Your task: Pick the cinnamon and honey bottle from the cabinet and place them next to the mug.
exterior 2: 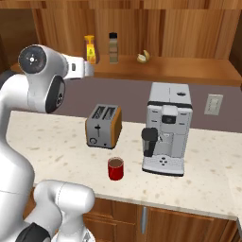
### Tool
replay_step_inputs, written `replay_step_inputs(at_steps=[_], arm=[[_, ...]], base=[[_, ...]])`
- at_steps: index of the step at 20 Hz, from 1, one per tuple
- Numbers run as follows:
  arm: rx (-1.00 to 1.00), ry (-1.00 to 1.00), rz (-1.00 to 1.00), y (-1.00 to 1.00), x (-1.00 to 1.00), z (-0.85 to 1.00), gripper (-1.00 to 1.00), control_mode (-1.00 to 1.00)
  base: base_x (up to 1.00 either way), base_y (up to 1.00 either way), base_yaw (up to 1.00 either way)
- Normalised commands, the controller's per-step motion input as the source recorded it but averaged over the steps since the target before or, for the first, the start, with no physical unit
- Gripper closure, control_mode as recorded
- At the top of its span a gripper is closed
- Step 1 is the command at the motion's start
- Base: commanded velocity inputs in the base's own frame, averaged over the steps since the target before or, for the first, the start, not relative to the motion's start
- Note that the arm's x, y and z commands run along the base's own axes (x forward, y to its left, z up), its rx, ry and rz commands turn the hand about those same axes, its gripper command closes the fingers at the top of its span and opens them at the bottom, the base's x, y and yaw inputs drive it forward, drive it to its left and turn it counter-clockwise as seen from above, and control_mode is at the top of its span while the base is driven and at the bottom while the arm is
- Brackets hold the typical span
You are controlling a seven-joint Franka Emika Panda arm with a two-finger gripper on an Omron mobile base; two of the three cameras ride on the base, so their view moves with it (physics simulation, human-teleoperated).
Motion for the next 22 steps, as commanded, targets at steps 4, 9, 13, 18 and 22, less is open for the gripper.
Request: replay_step_inputs(at_steps=[4,9,13,18,22], arm=[[0.00,-0.15,-0.01,0.00,0.01,0.43,-1.00,-1.00],[0.00,0.11,0.00,0.00,0.23,0.24,-1.00,-1.00],[-0.02,0.26,0.00,0.00,0.31,0.12,-1.00,-1.00],[-0.01,0.15,0.00,0.00,0.19,0.02,-1.00,-1.00],[0.00,-0.01,0.00,0.08,0.08,-0.20,-1.00,-1.00]], base=[[0.00,0.00,0.00],[0.00,0.00,0.00],[0.00,0.00,0.00],[0.00,0.00,0.00],[0.00,0.00,0.00]])
